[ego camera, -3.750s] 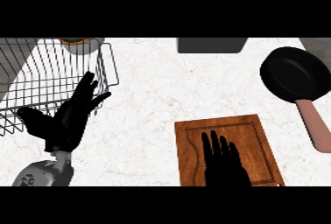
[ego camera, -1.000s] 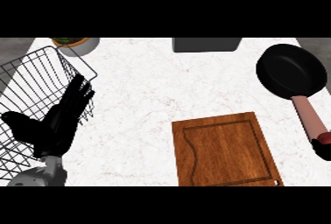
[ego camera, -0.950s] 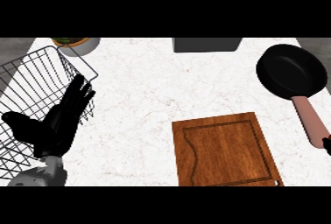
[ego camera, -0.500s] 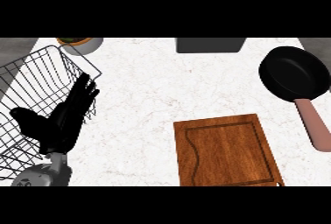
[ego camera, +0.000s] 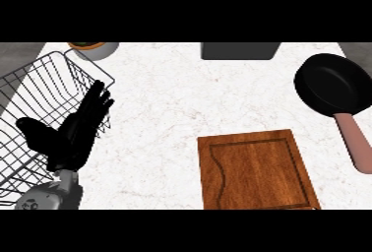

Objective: Pick the bell pepper from the cutting board and place it in the pot

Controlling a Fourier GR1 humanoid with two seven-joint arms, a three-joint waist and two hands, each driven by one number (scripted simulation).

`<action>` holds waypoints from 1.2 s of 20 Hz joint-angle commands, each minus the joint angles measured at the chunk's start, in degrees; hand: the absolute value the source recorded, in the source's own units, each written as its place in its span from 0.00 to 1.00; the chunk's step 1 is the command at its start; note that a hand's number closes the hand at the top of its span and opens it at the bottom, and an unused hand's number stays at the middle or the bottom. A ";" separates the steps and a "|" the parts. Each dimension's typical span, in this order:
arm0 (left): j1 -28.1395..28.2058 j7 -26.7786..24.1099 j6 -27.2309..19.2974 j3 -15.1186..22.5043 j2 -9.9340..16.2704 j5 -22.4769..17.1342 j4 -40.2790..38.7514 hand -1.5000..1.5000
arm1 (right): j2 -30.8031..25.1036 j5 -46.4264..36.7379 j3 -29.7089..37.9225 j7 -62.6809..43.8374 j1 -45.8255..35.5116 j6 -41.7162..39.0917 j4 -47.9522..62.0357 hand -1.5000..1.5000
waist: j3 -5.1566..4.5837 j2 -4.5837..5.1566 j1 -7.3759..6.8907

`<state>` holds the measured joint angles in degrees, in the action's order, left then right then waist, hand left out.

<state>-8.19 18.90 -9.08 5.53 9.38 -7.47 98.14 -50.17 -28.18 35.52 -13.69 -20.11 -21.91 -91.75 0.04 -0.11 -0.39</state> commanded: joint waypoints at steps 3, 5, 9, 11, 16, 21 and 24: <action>-3.77 -0.83 0.80 -1.62 -0.48 0.29 -4.89 0.50 | -3.00 -0.02 -8.07 -5.68 -14.22 -0.58 9.58 1.00 | -0.10 0.41 -0.60; -1.06 -4.89 0.72 0.15 -2.08 2.18 -7.17 0.50 | -0.54 -1.40 -11.30 -9.16 -16.56 0.50 9.25 1.00 | -0.12 0.39 -0.57; 0.53 -0.72 3.81 -1.79 1.00 -1.14 -1.22 0.50 | 1.22 -7.11 -15.09 -6.14 -22.10 7.98 22.57 1.00 | -0.07 0.53 -1.64; -0.68 -0.89 0.66 0.26 -2.30 1.32 -1.91 0.50 | 0.32 -7.59 -16.55 -5.07 -26.72 7.37 28.43 1.00 | -0.06 0.51 -1.37; -0.11 -1.72 0.95 0.16 -2.26 2.31 -2.79 0.50 | 1.22 -10.16 -17.99 1.88 -32.17 11.36 41.72 1.00 | -0.03 0.63 -1.49; -1.47 -0.02 2.30 -1.63 -0.81 0.88 -2.91 0.50 | 4.68 -12.22 -20.97 7.35 -31.41 11.86 49.65 1.00 | 0.02 0.76 -1.70; -0.04 -1.62 1.26 -0.11 -2.69 1.99 -3.03 0.50 | 6.44 -7.86 -14.71 3.28 -32.13 13.35 55.22 0.00 | 0.05 0.78 -1.50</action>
<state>-9.51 16.40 -6.96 5.05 7.39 -6.14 96.12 -45.26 -38.38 17.56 -10.68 -51.70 -9.60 -43.58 0.21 0.37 -1.92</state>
